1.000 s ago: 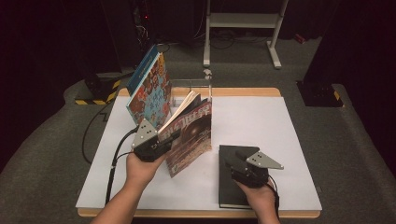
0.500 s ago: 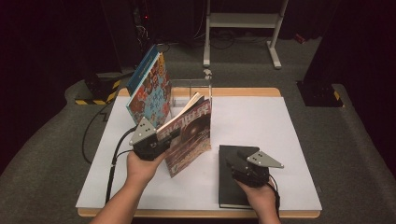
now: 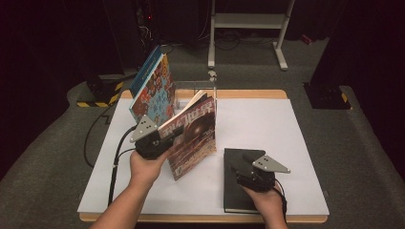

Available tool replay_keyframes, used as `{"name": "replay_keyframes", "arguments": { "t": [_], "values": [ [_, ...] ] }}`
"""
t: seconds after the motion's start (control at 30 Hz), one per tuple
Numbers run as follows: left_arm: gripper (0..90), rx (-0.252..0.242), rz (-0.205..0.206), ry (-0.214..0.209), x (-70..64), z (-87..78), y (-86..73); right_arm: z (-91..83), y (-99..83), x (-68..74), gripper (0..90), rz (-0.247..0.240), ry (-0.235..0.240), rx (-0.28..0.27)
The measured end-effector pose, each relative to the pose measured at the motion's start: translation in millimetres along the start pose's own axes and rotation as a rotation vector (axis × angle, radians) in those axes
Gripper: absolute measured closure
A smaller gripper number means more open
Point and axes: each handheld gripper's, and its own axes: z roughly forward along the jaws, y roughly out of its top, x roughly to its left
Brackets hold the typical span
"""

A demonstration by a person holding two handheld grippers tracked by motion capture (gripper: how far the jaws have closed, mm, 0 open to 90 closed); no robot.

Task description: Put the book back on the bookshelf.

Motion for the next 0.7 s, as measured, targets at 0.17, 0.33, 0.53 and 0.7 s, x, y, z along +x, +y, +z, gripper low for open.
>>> {"name": "replay_keyframes", "arguments": {
  "t": [0.17,0.33,0.53,0.7],
  "values": [
    [84.3,-0.024,0.011,0.052,4.3,-5.9,10.8,-1.9,0.6,-3.6,32.2,0.012,-0.017,-0.011],
    [84.3,-0.048,0.019,0.124,13.4,-15.2,21.1,-4.7,2.1,-3.0,32.0,-0.002,-0.030,-0.028],
    [84.3,-0.054,0.019,0.204,26.6,-21.6,27.9,-6.6,2.9,-4.8,31.8,0.002,-0.036,-0.035],
    [84.3,-0.057,0.026,0.252,33.3,-20.8,30.7,-8.0,3.7,-5.2,32.0,0.004,-0.035,-0.044]
  ]
}}
